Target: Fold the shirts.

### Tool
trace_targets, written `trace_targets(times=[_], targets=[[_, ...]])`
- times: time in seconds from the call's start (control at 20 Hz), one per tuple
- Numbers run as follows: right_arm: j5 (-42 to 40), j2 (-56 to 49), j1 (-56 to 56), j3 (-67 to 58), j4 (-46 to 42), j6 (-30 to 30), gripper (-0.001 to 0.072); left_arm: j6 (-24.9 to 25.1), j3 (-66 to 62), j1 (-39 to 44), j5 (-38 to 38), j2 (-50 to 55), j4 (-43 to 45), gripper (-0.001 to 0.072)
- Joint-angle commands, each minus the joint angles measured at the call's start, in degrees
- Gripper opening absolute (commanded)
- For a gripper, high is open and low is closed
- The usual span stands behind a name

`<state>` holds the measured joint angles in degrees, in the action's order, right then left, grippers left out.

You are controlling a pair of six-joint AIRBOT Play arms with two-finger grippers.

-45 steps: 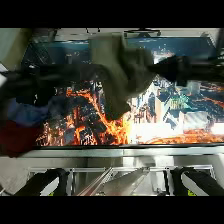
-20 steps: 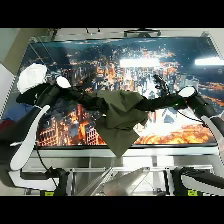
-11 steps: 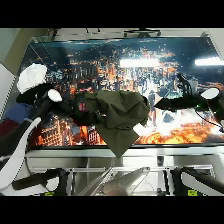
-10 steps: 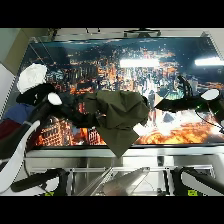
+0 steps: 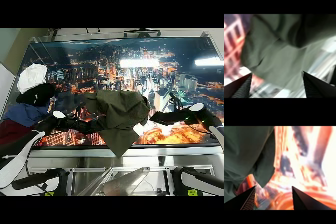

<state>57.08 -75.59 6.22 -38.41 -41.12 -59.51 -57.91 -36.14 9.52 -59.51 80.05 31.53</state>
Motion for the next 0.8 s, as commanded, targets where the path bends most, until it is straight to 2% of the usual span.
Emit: trace_targets(times=[0.0, 0.1, 0.2, 0.25, 0.3, 0.35, 0.4, 0.6, 0.75], targets=[[-4.3, -3.8, -5.3, 0.6, 5.4, 1.3, 0.0502, 3.3, 0.5, 0.0, 2.1, 3.7, -3.3, 0.0695], [-5.9, -5.6, -8.5, 0.5, 7.1, 1.9, 0.0501, 3.3, 0.5, 0.0, 2.1, 4.7, -3.5, 0.0692], [-6.5, -6.4, -10.1, 0.5, 10.1, 4.2, 0.0498, 5.4, 0.5, 0.0, 2.3, 4.6, -6.8, 0.0506], [-6.8, -6.6, -10.3, 0.5, 11.6, 4.3, 0.0438, 6.7, 0.5, 0.0, 2.3, 4.6, -9.2, 0.0425], [-6.7, -6.6, -10.2, 0.3, 12.1, 4.6, 0.0203, 8.1, 0.4, 0.0, 1.9, 4.6, -11.3, 0.0303], [-6.5, -6.5, -10.1, -0.1, 12.0, 5.2, 0.0027, 9.6, 0.0, 0.0, 0.9, 4.6, -13.0, 0.0143], [-5.5, -6.3, -9.9, -0.7, 11.8, 5.9, 0.0025, 10.6, -1.0, 0.0, -0.8, 4.6, -13.7, 0.0002], [5.4, -1.0, -5.5, -5.8, 11.0, 7.2, 0.0024, 9.5, -10.1, -1.2, -11.1, 1.2, -14.5, 0.0008], [15.0, 7.8, 2.7, -14.5, 11.3, 5.4, 0.0024, 7.9, -18.3, -5.4, -16.2, -7.0, -20.9, 0.0009]])
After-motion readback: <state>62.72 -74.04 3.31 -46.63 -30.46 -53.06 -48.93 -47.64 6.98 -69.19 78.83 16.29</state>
